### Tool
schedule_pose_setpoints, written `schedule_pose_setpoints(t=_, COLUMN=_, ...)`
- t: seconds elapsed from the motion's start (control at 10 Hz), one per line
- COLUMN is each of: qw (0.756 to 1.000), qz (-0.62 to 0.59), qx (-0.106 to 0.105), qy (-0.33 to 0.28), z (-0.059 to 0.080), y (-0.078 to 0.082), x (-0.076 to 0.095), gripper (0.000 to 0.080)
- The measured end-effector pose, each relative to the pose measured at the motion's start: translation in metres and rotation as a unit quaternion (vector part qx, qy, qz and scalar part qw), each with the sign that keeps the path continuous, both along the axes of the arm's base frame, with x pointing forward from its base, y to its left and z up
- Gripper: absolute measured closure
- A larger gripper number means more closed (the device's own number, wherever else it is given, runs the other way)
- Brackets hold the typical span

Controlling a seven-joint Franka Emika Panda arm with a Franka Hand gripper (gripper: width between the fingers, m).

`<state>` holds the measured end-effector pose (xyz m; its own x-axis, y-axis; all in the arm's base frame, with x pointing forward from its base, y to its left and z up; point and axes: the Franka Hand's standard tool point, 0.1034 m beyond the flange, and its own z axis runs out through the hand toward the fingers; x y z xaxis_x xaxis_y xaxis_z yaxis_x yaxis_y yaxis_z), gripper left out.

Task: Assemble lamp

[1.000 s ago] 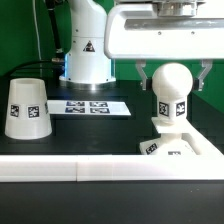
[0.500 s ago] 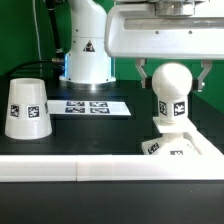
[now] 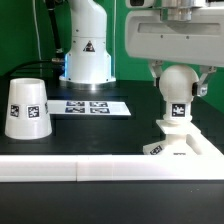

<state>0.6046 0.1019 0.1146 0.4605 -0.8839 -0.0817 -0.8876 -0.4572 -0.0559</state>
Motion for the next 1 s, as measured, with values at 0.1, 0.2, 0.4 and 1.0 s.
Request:
schedule_pose_setpoints(t=0.1, qw=0.999, qz=-0.044, qx=0.012, qy=0.008, z=-0.0001, y=-0.0007, x=0.0011, gripper=0.0220)
schedule_pose_setpoints(t=0.2, qw=0.996, qz=-0.082, qx=0.022, qy=0.014, z=-0.0004, y=-0.0026, x=0.0019, gripper=0.0220)
schedule_pose_setpoints(t=0.4, qw=0.986, qz=-0.158, qx=0.040, qy=0.028, z=-0.0007, y=-0.0057, x=0.0029, gripper=0.0220)
schedule_pose_setpoints(t=1.0, qw=0.950, qz=-0.304, qx=0.055, qy=0.050, z=-0.0007, y=-0.0003, x=0.0029, gripper=0.0220)
